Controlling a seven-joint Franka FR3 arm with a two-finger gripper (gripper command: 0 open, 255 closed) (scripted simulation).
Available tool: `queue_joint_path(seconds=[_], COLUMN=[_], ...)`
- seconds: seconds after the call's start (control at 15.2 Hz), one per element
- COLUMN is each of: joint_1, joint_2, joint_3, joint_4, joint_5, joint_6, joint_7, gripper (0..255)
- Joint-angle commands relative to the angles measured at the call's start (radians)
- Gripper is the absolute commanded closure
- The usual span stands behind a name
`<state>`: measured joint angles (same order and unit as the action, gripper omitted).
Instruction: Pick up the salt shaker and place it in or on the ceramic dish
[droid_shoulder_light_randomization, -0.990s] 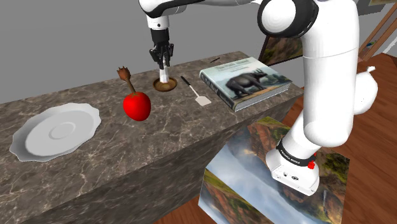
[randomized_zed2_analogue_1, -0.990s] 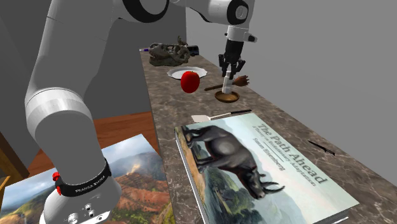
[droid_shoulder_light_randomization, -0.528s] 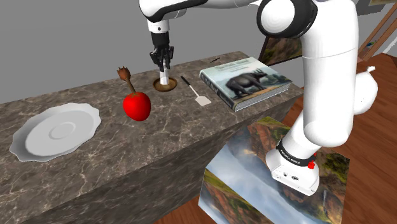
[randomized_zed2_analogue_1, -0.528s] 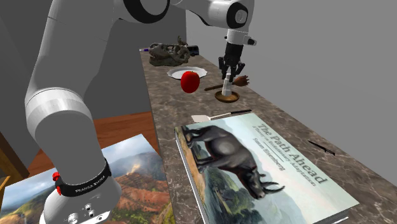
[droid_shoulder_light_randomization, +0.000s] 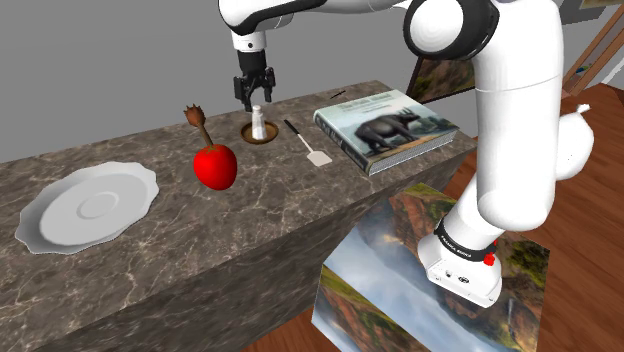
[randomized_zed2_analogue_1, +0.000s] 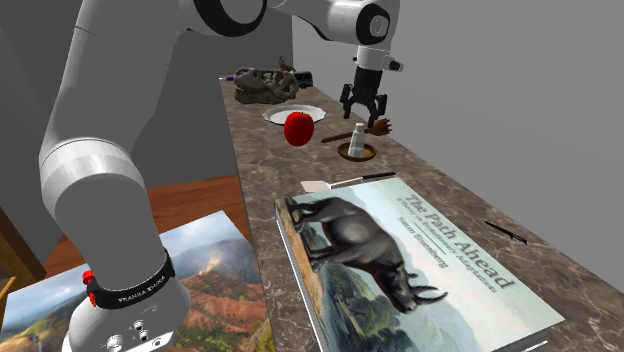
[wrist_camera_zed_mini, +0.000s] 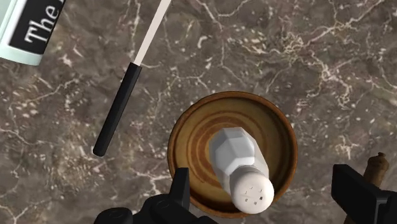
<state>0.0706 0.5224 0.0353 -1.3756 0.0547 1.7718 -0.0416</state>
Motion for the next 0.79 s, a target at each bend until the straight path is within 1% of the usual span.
queue_joint_path(seconds=[0.0,0.2,0.73], joint_1=[-0.001,-0.003,-0.004], joint_2=[0.001,0.016,0.016], joint_3=[0.000,-0.001,-0.001], joint_4=[0.036,0.152,0.152], joint_5=[0.000,-0.002,-0.002], joint_6=[-0.034,-0.136,-0.136], joint_7=[0.001,0.003,0.003], gripper=[0,0,0])
